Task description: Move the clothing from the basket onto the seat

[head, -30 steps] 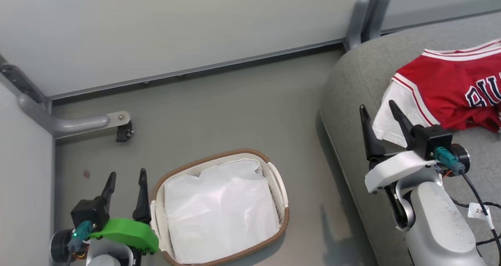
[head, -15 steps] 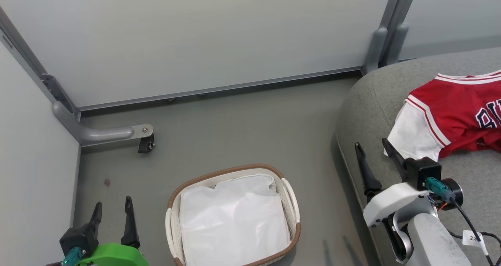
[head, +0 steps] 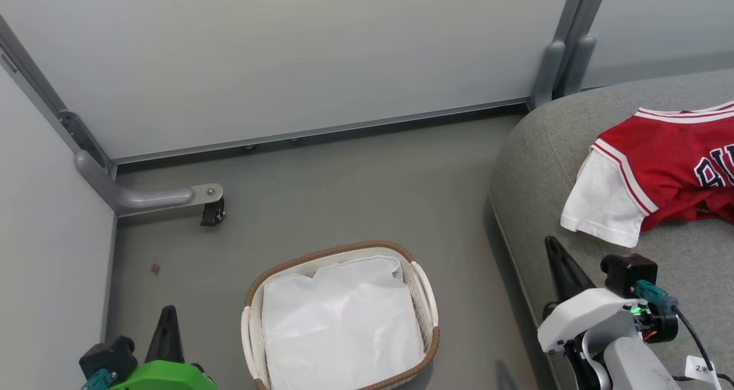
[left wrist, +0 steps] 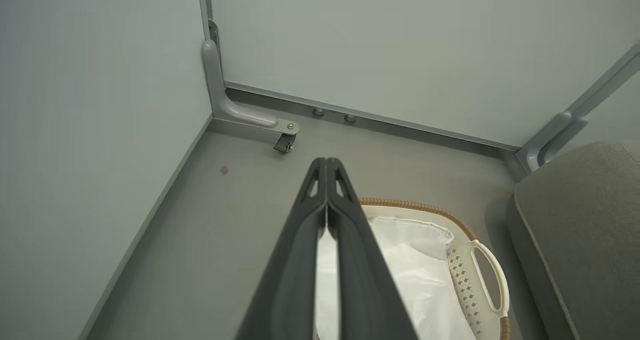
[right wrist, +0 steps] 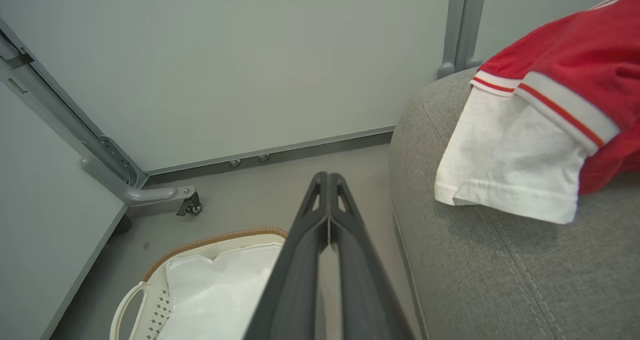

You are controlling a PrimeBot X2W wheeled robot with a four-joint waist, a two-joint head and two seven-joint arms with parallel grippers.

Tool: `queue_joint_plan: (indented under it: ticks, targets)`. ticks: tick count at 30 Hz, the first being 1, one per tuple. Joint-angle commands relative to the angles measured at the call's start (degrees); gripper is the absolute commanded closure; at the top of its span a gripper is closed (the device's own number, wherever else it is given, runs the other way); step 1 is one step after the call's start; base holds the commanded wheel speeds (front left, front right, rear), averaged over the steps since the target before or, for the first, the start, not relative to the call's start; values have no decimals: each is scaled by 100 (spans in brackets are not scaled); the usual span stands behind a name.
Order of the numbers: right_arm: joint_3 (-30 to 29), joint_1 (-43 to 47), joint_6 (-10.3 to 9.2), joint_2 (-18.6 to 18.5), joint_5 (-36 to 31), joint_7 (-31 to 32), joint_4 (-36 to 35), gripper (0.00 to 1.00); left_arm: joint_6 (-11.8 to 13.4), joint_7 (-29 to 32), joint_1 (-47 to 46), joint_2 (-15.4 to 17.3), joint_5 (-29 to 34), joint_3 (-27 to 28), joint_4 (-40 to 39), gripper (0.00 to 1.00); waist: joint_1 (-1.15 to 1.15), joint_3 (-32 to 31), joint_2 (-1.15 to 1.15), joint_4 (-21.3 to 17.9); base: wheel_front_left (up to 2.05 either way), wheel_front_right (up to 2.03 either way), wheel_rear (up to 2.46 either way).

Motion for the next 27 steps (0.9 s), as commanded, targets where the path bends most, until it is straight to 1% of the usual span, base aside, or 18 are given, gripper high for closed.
queue_joint_plan:
  ticks: [1, 10, 27]
  targets:
    - [-50, -56, -1, -18, 281, 55, -150, 100, -2, 47, -78, 22, -280, 37, -139, 100, 0, -3, 0, 2, 0, 0, 0]
    - [-148, 53, -1, -25, 1304, 294, -353, 100, -5, 281, -97, 29, -1257, 43, -350, 100, 0, -20, 0, 11, 0, 0, 0]
    - [-321, 187, -2, -36, 2798, 673, -615, 100, -10, 660, -168, 40, -2681, 84, -622, 100, 0, -51, 0, 28, 0, 0, 0]
